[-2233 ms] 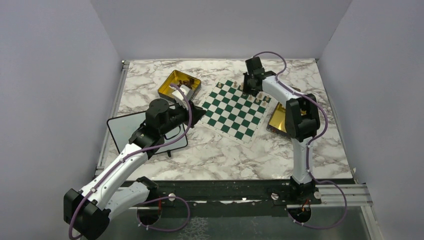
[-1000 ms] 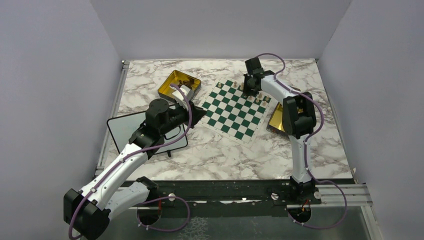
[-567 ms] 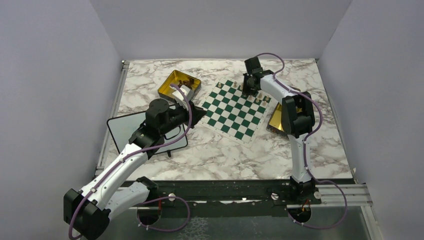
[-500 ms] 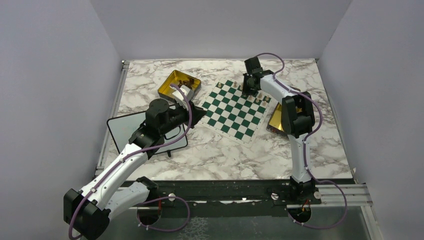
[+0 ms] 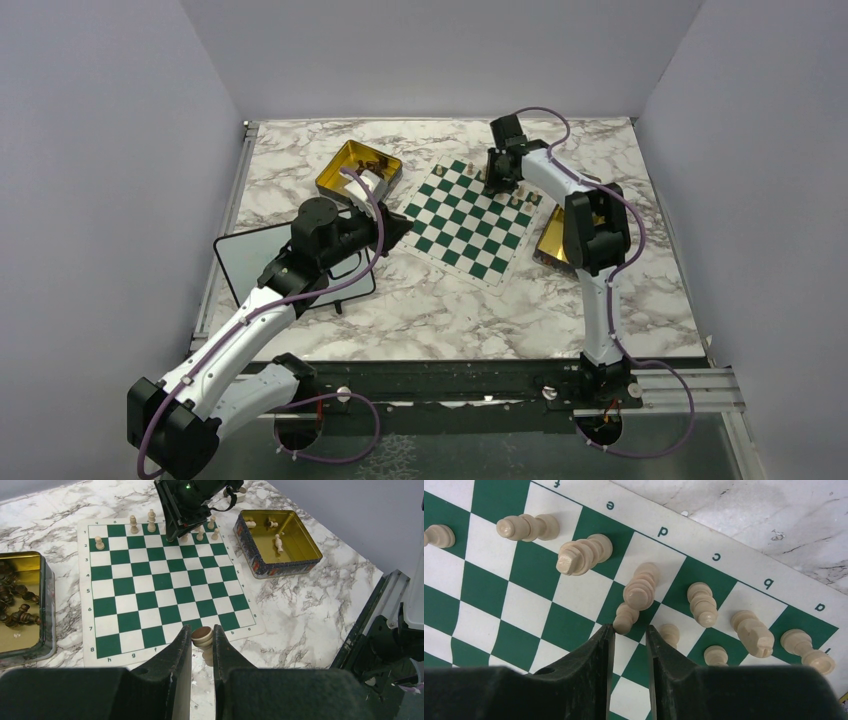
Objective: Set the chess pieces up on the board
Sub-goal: Place the chess piece on the chessboard.
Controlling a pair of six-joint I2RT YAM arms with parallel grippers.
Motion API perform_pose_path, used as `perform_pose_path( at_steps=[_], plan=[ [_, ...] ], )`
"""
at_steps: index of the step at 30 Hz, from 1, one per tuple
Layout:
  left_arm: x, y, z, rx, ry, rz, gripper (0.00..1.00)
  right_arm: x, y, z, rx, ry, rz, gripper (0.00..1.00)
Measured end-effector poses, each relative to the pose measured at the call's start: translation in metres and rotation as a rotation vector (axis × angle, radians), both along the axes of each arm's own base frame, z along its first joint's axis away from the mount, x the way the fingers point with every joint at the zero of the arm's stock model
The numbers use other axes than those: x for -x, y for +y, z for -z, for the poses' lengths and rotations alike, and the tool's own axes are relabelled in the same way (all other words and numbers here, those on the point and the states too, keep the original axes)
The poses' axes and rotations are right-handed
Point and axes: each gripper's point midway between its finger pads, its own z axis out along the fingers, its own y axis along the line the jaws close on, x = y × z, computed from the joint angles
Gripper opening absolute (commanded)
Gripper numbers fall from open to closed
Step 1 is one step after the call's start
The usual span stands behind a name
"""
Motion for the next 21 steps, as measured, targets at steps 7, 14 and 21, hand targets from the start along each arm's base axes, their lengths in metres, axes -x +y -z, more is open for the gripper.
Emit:
perform_pose_path(
  at_steps=[7, 14, 21],
  plan=[
    [0.0, 0.0, 0.001, 0.0, 0.002, 0.0, 0.0, 0.002, -0.005, -0.004, 0.0, 0.007, 0.004, 0.37],
    [-0.001, -0.002, 0.003, 0.01, 0.025, -0.003, 0.0, 0.002, 0.002, -0.041, -0.042, -0.051, -0.044, 0.39],
    [-0.003, -0.008, 0.014, 0.037, 0.107, -0.006, 0.0, 0.016, 0.015, -0.09, -0.113, -0.133, -0.167, 0.39]
  ],
)
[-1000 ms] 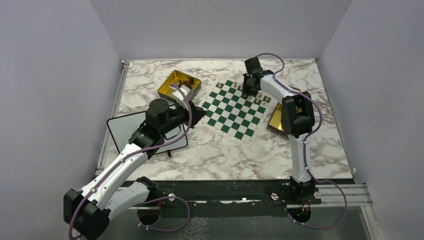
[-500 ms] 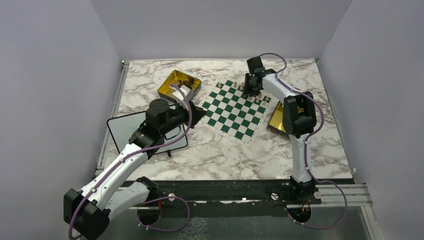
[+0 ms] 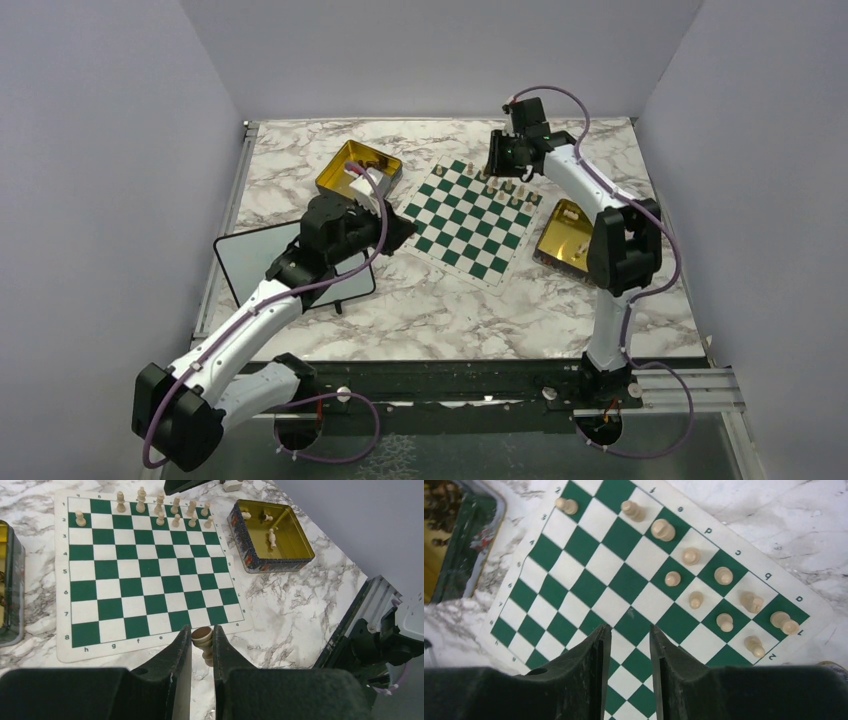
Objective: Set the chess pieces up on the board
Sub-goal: Place the chess piece on the chessboard.
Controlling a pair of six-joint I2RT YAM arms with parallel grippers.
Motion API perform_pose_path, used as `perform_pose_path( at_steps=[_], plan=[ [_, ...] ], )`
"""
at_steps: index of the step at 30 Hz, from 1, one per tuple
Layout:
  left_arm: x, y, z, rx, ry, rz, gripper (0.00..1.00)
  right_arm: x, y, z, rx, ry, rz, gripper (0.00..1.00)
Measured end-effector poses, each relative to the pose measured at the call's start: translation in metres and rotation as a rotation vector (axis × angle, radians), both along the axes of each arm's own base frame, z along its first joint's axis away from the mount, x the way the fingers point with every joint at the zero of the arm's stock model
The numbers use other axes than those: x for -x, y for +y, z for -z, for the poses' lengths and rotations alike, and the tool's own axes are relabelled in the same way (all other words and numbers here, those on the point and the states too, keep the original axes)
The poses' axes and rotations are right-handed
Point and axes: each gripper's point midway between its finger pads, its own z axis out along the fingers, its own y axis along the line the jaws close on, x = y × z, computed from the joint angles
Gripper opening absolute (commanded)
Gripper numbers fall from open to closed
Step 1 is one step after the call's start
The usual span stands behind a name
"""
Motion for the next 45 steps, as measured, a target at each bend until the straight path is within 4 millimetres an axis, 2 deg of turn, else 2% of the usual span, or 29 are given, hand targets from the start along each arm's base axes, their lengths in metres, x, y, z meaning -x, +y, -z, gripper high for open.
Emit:
perform_pose_path(
  at_steps=[5, 8, 12, 16, 19, 22, 24, 26, 30, 35, 40, 45],
  plan=[
    [-0.001, -0.006, 0.012, 0.023, 0.089, 0.001, 0.01, 0.031, 0.009, -0.016, -0.061, -0.047, -0.119, 0.39],
    [-0.002, -0.013, 0.019, 0.046, 0.155, 0.011, 0.01, 0.054, 0.016, -0.033, -0.099, -0.132, -0.195, 0.39],
    [-0.008, -0.022, 0.021, 0.123, 0.263, 0.022, 0.0, 0.086, 0.034, -0.066, -0.139, -0.325, -0.314, 0.39],
    [-0.018, -0.029, 0.019, 0.216, 0.37, 0.014, 0.0, 0.115, 0.057, -0.097, -0.112, -0.596, -0.482, 0.39],
    [-0.025, -0.033, 0.016, 0.28, 0.449, 0.004, 0.0, 0.146, 0.076, -0.107, -0.039, -0.811, -0.656, 0.39],
    [-0.03, -0.037, 0.012, 0.331, 0.513, -0.003, 0.0, 0.18, 0.09, -0.105, 0.039, -1.003, -0.843, 0.38],
    [-0.032, -0.039, 0.009, 0.364, 0.554, -0.003, 0.0, 0.194, 0.093, -0.102, 0.083, -1.102, -0.928, 0.36],
    [-0.033, -0.041, 0.006, 0.395, 0.592, 0.002, 0.0, 0.2, 0.093, -0.104, 0.125, -1.178, -0.978, 0.35],
    [-0.033, -0.044, 0.008, 0.436, 0.668, 0.011, 0.0, 0.21, 0.099, -0.121, 0.201, -1.351, -1.061, 0.31],
    [-0.031, -0.048, 0.012, 0.466, 0.748, 0.021, 0.0, 0.23, 0.111, -0.131, 0.269, -1.515, -1.162, 0.32],
    [-0.028, -0.051, 0.008, 0.489, 0.782, 0.039, 0.0, 0.239, 0.121, -0.133, 0.332, -1.594, -1.228, 0.31],
    [-0.026, -0.052, 0.006, 0.498, 0.8, 0.054, 0.0, 0.242, 0.129, -0.126, 0.382, -1.617, -1.283, 0.31]
  ],
)
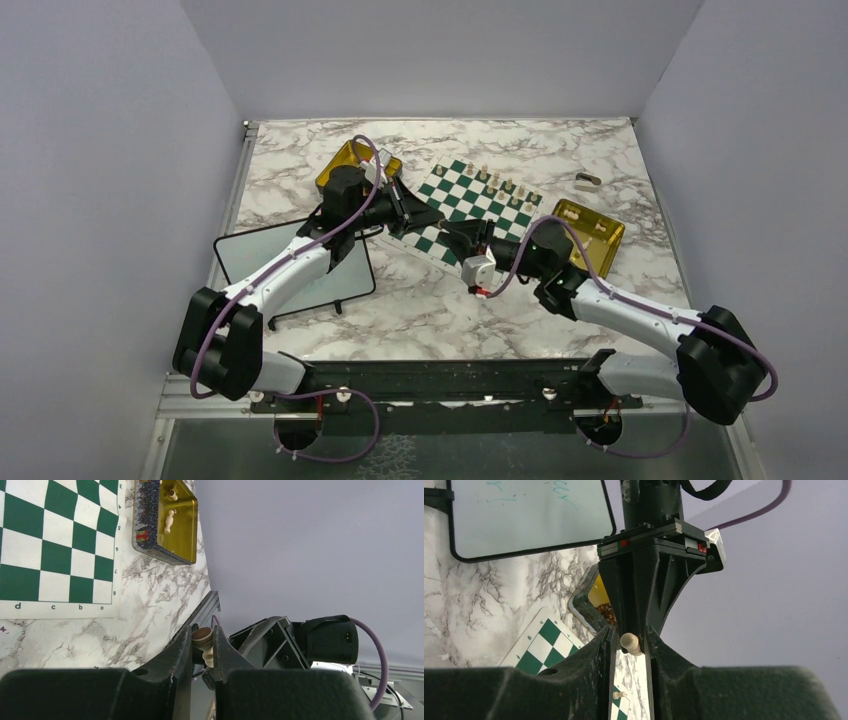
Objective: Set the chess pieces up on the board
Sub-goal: Place the chess piece on the chessboard.
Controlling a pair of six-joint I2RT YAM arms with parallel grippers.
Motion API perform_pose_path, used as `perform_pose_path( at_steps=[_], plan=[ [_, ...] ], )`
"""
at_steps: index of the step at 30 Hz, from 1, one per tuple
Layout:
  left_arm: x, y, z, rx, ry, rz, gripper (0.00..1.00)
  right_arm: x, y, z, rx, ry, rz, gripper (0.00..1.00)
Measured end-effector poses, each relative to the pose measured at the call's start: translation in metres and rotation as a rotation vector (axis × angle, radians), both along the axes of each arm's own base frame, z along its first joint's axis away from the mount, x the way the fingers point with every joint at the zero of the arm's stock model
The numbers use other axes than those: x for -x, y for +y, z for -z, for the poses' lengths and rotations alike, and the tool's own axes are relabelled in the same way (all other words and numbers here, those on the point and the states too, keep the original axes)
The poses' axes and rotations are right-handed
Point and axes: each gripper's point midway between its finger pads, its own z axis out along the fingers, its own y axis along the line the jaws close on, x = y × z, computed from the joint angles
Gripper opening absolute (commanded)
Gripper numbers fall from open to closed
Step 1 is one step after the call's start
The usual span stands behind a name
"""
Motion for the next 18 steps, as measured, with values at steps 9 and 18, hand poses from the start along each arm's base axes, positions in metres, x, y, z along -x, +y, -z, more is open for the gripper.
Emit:
perform_pose_path(
  at_steps=[9, 18],
  plan=[
    [0.004, 0.0, 0.0, 0.012, 0.025, 0.014, 0.0, -0.003, 0.005, 0.01, 0.063, -0.049, 0.013, 0.29],
    [0.004, 0.0, 0.007, 0.015, 0.065, 0.013, 0.04, -0.009, 0.005, 0.013, 0.092, -0.085, 0.046, 0.01]
  ],
)
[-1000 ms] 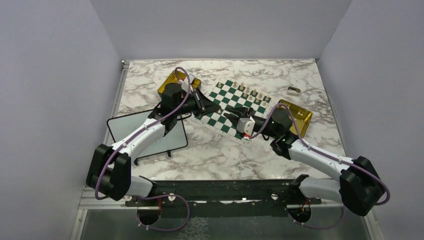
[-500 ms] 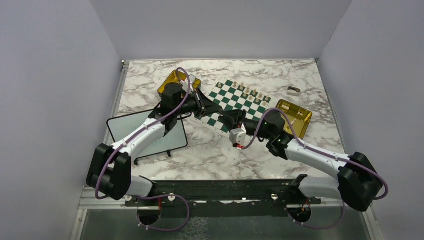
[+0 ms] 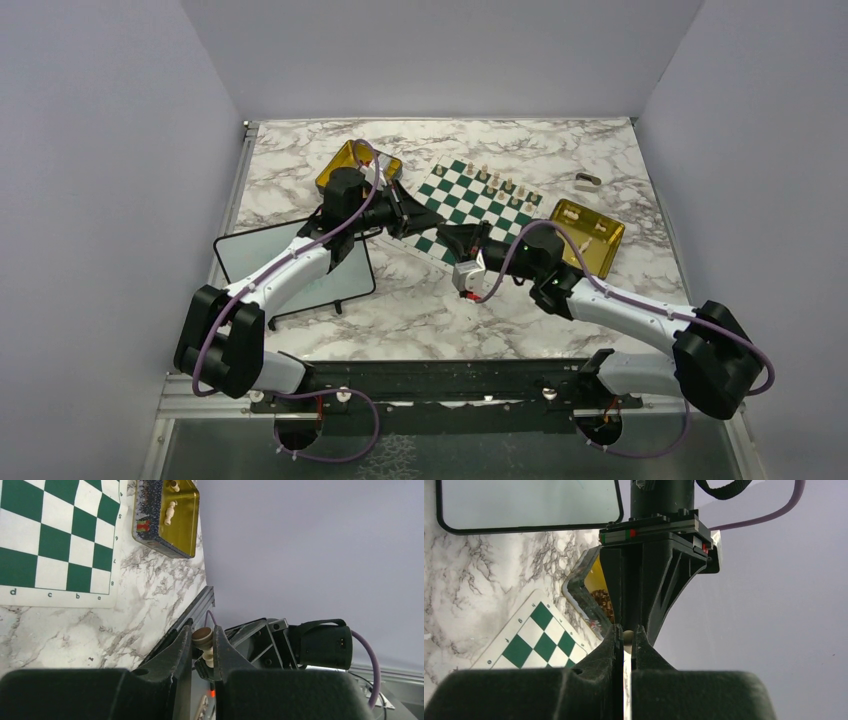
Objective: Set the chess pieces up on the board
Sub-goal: Place the chess piece on the chessboard.
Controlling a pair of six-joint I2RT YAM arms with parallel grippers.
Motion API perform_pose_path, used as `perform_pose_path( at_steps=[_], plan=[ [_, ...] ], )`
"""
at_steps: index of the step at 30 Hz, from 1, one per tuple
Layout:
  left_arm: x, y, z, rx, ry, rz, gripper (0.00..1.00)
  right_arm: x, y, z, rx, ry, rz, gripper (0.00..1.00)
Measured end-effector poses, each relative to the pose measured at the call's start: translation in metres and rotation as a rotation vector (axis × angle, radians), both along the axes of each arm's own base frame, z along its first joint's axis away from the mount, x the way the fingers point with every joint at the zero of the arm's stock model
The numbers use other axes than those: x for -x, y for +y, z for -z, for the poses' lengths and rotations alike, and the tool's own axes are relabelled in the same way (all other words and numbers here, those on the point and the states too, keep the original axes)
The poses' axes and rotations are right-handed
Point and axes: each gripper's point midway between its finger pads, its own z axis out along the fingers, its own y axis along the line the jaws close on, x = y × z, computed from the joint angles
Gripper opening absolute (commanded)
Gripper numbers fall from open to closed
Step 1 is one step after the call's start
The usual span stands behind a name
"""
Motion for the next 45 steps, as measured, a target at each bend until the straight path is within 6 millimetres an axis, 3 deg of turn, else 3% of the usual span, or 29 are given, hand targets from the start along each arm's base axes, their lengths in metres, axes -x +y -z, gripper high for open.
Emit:
perform_pose_path(
  at_steps=[2, 6, 12, 15, 17, 21, 26, 35, 36, 39, 45],
  plan=[
    [0.0, 0.0, 0.001, 0.0, 0.004, -0.002, 0.19, -0.001, 0.0, 0.001, 0.001, 0.0, 0.003, 0.01],
    [-0.002, 0.002, 0.003, -0.008, -0.004, -0.006, 0.36, -0.003, 0.0, 0.001, -0.021, 0.034, 0.015, 0.01],
    [-0.011, 0.007, 0.004, -0.055, -0.056, -0.03, 0.7, -0.007, -0.001, -0.002, -0.107, 0.16, 0.055, 0.01],
    [-0.021, 0.009, -0.008, -0.089, -0.135, -0.048, 0.8, -0.008, -0.002, 0.0, -0.135, 0.233, 0.071, 0.01],
    [-0.031, 0.011, -0.021, -0.118, -0.21, -0.067, 0.98, -0.009, -0.003, 0.001, -0.165, 0.289, 0.089, 0.01],
    [-0.046, 0.018, -0.038, -0.187, -0.329, -0.106, 0.99, -0.015, -0.005, 0.005, -0.234, 0.42, 0.145, 0.01],
    [-0.056, 0.039, -0.037, -0.351, -0.458, -0.168, 0.99, -0.041, -0.005, 0.026, -0.31, 0.627, 0.298, 0.01],
    [-0.035, 0.087, -0.061, -0.543, -0.728, -0.277, 0.99, -0.101, -0.001, 0.04, -0.515, 0.893, 0.532, 0.01],
    [-0.025, 0.095, -0.06, -0.555, -0.756, -0.289, 0.99, -0.109, -0.001, 0.046, -0.534, 0.919, 0.562, 0.01],
    [-0.019, 0.105, -0.045, -0.611, -0.785, -0.293, 0.99, -0.136, -0.001, 0.07, -0.593, 0.993, 0.669, 0.01],
    [-0.011, 0.111, -0.006, -0.724, -0.776, -0.251, 0.99, -0.186, -0.022, 0.106, -0.697, 1.061, 0.889, 0.01]
  ],
)
